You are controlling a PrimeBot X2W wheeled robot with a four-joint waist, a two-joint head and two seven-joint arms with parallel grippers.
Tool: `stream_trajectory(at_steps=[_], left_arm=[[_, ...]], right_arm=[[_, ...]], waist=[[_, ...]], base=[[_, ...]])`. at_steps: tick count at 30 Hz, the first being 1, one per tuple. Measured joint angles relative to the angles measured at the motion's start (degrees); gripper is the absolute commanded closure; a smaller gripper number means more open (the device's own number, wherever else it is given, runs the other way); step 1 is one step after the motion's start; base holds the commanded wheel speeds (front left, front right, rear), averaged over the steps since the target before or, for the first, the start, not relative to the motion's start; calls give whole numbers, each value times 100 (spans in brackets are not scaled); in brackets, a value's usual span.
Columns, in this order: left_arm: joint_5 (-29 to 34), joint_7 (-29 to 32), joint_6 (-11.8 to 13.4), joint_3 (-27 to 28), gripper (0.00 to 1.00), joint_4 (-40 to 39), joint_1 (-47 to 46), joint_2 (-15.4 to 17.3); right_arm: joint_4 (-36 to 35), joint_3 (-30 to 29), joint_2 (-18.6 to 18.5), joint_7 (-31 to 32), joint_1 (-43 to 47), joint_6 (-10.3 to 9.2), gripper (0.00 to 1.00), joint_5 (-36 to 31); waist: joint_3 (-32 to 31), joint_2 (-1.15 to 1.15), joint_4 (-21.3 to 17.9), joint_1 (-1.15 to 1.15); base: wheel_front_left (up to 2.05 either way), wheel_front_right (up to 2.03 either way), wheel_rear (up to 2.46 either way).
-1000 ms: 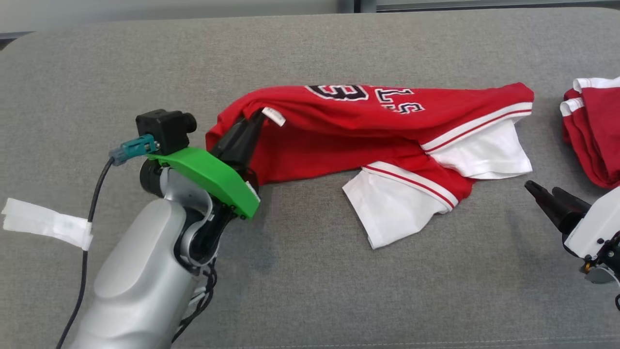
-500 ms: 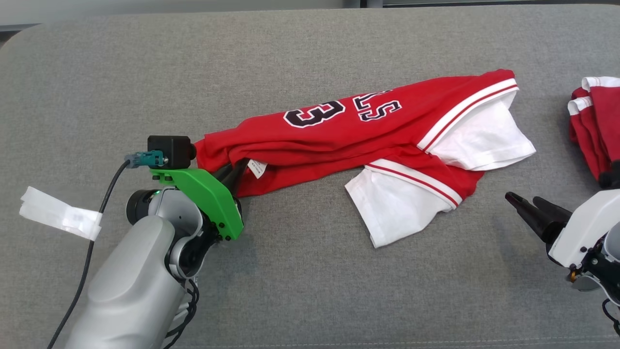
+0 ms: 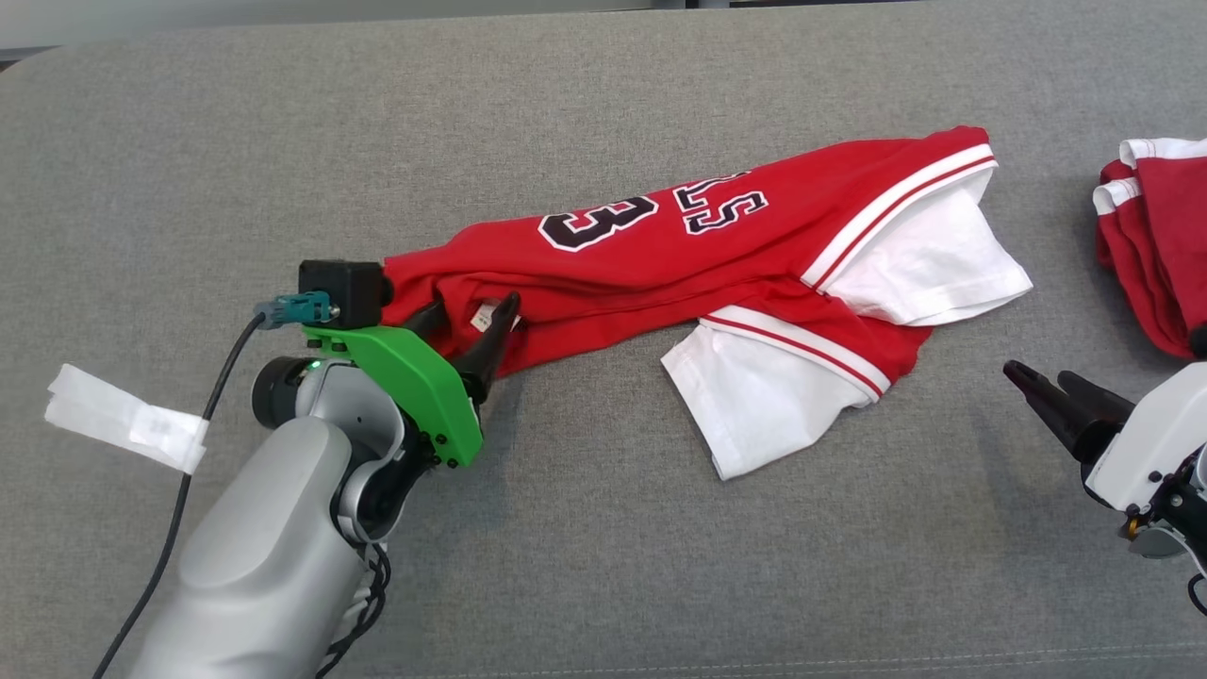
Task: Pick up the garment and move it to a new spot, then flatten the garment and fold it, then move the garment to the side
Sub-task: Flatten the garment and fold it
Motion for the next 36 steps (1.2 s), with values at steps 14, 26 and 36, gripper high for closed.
stream_trajectory(at_steps=[14,26,36], left_arm=[[196,-191,125,59,0,137,132,244],[182,-167,121,-26,53,181,210,187],[250,21,32,31,100,70,-330,404]], right_arm=[[-79,-85,56,-5,101,-2,0,-42],[-122,-93,58,45,99,-4,0,-55],[-219,-79,54,122,77,-5,0,-111]], waist=[[64,0,97,0],[132,0,70,0],[269,0,-42,0]], base=[[0,0,0],[0,0,0],[0,0,0]])
